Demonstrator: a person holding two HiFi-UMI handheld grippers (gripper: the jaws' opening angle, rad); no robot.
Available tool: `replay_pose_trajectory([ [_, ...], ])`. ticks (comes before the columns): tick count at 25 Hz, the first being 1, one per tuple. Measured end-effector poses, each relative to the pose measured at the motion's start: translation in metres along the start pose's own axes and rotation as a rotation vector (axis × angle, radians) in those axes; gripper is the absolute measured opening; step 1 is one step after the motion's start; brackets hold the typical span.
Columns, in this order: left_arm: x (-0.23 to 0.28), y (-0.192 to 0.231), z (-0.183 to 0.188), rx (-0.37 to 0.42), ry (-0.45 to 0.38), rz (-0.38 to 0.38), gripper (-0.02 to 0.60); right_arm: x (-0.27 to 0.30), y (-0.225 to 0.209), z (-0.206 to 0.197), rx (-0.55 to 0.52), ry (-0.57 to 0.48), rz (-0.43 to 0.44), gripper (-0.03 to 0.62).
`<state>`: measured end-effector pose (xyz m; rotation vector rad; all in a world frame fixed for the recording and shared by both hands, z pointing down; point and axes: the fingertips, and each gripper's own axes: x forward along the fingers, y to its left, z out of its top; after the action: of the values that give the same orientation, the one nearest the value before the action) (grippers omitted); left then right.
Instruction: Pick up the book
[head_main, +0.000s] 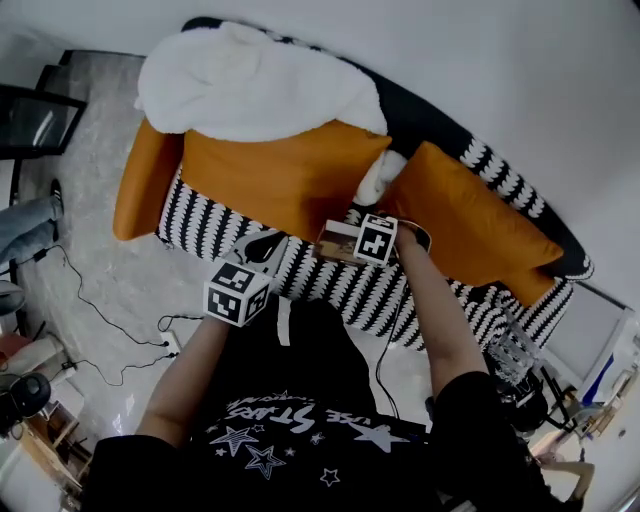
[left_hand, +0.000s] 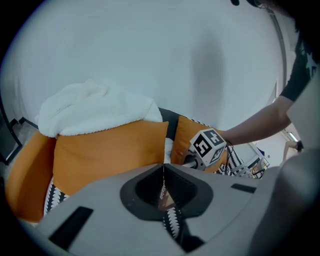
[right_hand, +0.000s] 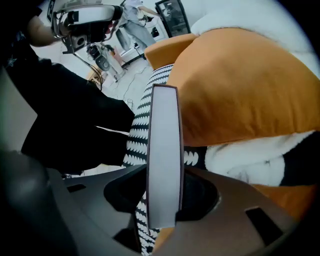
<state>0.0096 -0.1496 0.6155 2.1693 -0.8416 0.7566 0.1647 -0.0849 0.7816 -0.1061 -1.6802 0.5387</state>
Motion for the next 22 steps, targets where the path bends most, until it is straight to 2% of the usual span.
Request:
replay_pose_trajectory([
  [4, -0.013, 0.002, 0.000, 0.013, -0.006, -0.003, 0.012, -0.007, 0.025, -0.003, 0.141, -0.028, -0.019, 0.155],
  [10, -0.030, -0.002, 0.004, 0.049, -0.015, -0.031, 0.012, -0.028, 0.051, 0.010, 0.223, -0.128, -0.101, 0.153],
  [15, -0.046, -0.005, 0.015, 0.059, -0.046, -0.037, 0.012, -0.068, 0.068, 0.014, 0.357, -0.256, -0.142, 0.153],
  [22, -0.067, -0.011, 0.043, 0.143, -0.095, -0.114, 0.012, -0.132, 0.070, 0.020, 0.522, -0.420, -0.332, 0.152],
])
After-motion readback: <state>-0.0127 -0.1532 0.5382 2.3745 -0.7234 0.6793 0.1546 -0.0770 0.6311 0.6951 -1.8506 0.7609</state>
